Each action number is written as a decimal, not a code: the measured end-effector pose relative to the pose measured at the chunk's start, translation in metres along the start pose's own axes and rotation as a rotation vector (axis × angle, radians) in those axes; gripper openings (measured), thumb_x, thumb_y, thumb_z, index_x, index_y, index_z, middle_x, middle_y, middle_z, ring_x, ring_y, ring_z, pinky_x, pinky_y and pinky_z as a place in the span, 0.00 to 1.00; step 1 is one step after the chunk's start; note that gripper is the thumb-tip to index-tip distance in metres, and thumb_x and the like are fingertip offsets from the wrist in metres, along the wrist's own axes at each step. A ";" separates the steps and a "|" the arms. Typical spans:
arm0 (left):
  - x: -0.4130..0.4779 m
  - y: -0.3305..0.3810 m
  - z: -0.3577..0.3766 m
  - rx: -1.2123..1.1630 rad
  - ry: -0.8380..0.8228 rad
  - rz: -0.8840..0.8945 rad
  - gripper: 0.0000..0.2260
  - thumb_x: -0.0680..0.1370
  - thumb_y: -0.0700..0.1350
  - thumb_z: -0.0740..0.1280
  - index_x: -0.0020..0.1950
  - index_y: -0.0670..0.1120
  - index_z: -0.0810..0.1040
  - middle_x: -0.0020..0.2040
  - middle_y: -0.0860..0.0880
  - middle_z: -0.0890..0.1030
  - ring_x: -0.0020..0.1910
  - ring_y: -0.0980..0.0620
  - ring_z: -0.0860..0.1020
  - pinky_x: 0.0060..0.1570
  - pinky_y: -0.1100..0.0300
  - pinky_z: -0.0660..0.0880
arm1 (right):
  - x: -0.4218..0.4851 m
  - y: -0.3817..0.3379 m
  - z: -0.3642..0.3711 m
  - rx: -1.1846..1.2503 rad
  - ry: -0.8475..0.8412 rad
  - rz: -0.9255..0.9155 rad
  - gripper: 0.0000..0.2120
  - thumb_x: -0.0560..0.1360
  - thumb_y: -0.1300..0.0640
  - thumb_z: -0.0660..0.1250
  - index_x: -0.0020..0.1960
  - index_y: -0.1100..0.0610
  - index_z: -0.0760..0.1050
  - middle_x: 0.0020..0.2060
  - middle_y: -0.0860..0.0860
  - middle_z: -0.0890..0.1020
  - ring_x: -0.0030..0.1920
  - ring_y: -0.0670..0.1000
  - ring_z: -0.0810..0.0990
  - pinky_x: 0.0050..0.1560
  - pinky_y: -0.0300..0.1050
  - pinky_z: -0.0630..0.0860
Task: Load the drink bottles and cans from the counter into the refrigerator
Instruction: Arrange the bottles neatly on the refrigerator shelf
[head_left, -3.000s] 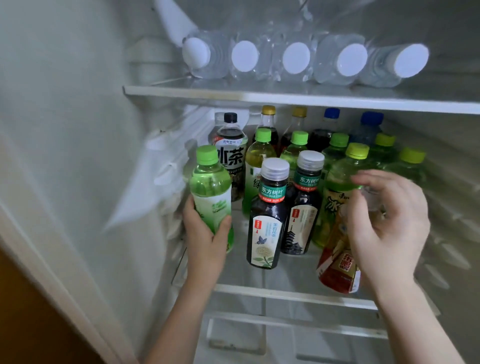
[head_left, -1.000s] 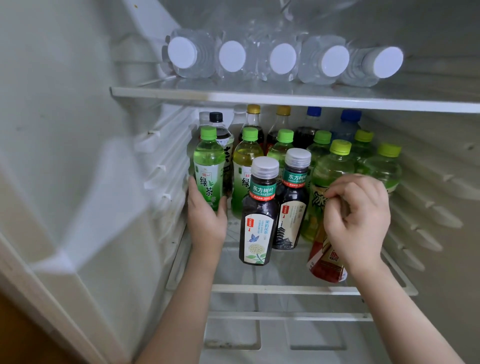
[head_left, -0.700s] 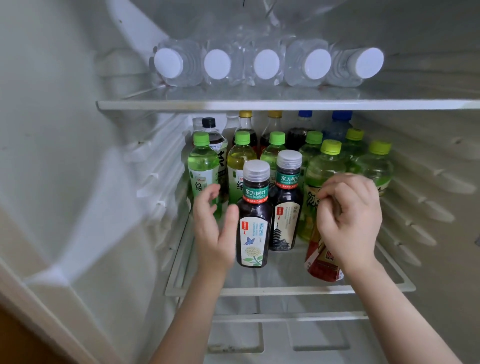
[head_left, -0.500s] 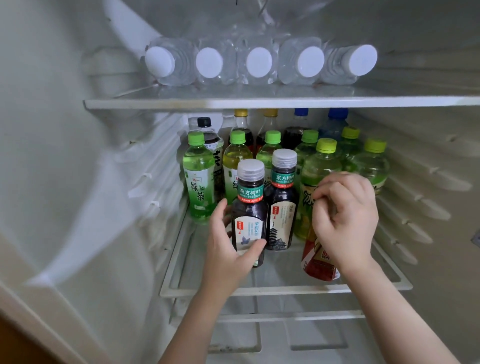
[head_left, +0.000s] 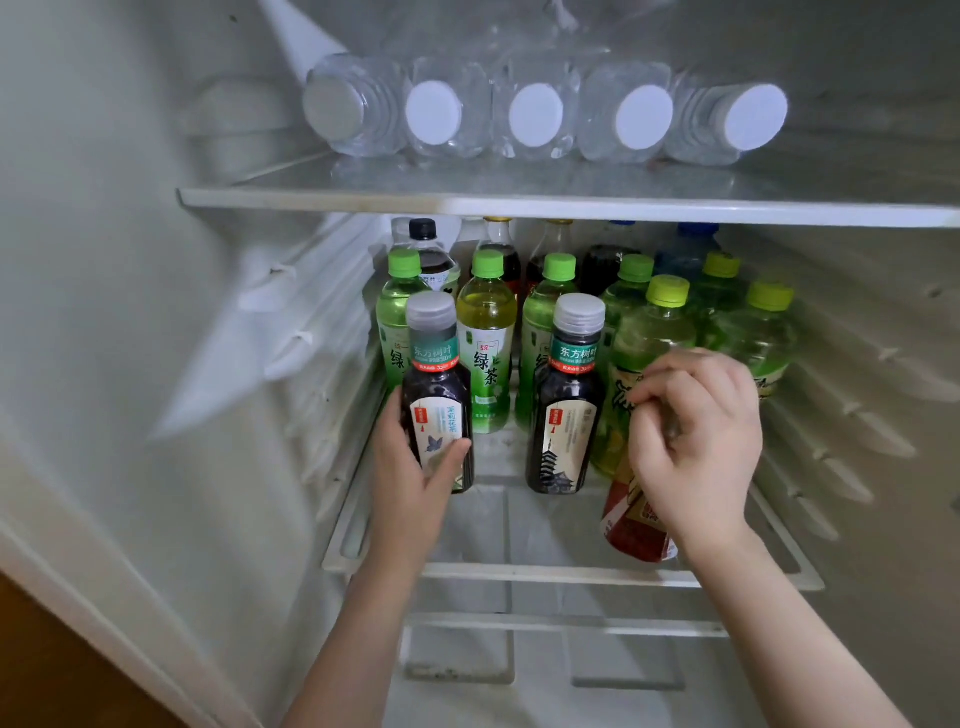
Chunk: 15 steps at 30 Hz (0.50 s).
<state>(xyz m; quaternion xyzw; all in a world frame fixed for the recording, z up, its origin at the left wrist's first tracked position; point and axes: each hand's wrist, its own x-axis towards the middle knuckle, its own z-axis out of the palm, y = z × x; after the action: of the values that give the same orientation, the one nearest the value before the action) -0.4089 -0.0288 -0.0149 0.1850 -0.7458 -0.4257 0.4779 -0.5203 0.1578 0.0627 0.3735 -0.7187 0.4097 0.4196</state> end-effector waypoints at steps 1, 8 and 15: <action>0.003 0.000 0.000 0.009 -0.015 0.002 0.28 0.72 0.43 0.74 0.68 0.53 0.66 0.59 0.59 0.75 0.58 0.63 0.75 0.52 0.76 0.69 | 0.000 -0.001 0.000 0.004 -0.002 0.001 0.06 0.65 0.71 0.64 0.36 0.63 0.77 0.41 0.54 0.80 0.48 0.59 0.77 0.57 0.34 0.62; 0.009 -0.005 0.014 0.073 -0.036 -0.068 0.31 0.72 0.45 0.74 0.72 0.47 0.65 0.63 0.49 0.75 0.62 0.52 0.74 0.61 0.48 0.74 | 0.011 -0.004 -0.009 -0.049 -0.132 -0.020 0.05 0.67 0.66 0.65 0.41 0.60 0.78 0.40 0.52 0.80 0.46 0.56 0.76 0.50 0.38 0.65; 0.009 -0.004 0.022 0.128 -0.071 -0.087 0.33 0.70 0.51 0.74 0.72 0.50 0.63 0.64 0.51 0.73 0.62 0.55 0.73 0.61 0.51 0.74 | 0.043 -0.007 -0.020 -0.135 -0.292 0.015 0.14 0.70 0.55 0.68 0.54 0.59 0.76 0.47 0.53 0.81 0.50 0.56 0.77 0.51 0.48 0.70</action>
<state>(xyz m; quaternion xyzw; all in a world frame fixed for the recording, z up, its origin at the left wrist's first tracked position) -0.4325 -0.0269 -0.0170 0.2322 -0.7792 -0.4035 0.4195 -0.5242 0.1655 0.1096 0.3948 -0.8006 0.3050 0.3318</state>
